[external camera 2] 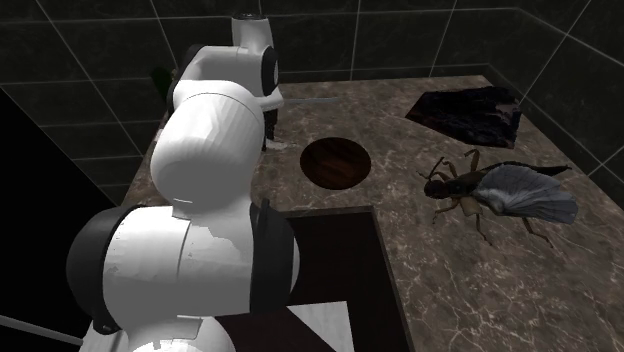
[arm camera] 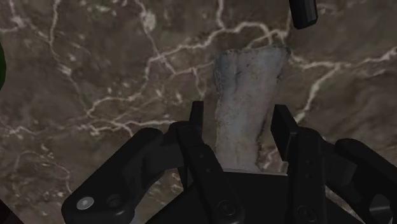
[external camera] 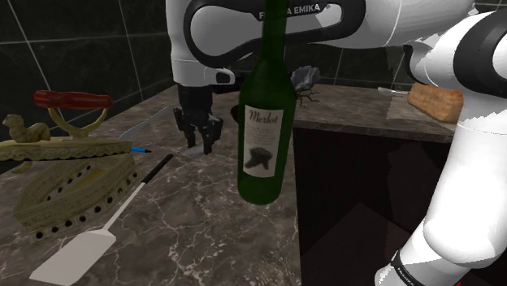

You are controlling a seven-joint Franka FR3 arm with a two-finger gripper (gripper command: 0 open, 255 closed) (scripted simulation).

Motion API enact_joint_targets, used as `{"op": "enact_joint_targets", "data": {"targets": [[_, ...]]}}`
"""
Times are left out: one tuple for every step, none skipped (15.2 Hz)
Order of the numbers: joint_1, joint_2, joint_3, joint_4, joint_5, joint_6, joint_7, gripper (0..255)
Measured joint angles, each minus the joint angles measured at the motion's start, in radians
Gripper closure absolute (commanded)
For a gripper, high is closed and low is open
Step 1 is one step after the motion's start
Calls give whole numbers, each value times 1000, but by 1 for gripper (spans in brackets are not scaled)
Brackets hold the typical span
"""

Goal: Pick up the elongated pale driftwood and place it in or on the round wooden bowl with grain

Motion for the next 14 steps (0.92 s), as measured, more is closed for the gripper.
{"op": "enact_joint_targets", "data": {"targets": [[0, -1, 0, 0, 0, -2, 0, 255], [-1, -3, 0, -1, 2, 0, -1, 255], [-2, -7, 1, -4, 3, 3, -2, 255], [-4, -9, 1, -7, 6, 8, -3, 255], [-4, -10, 1, -8, 7, 9, -4, 255], [-4, -10, 1, -8, 7, 10, -4, 255], [-4, -9, 1, -8, 7, 10, -4, 255], [-2, -6, 1, -4, 4, 9, -2, 255], [-1, 0, 0, 3, 2, 5, -1, 255], [1, 4, 0, 15, -1, -5, 0, 255], [2, 5, 0, 25, -1, -15, 0, 255], [3, 5, 0, 37, 0, -27, 1, 255], [6, 9, 1, 52, -3, -39, 2, 255], [7, 10, 1, 66, -4, -52, 2, 255]]}}
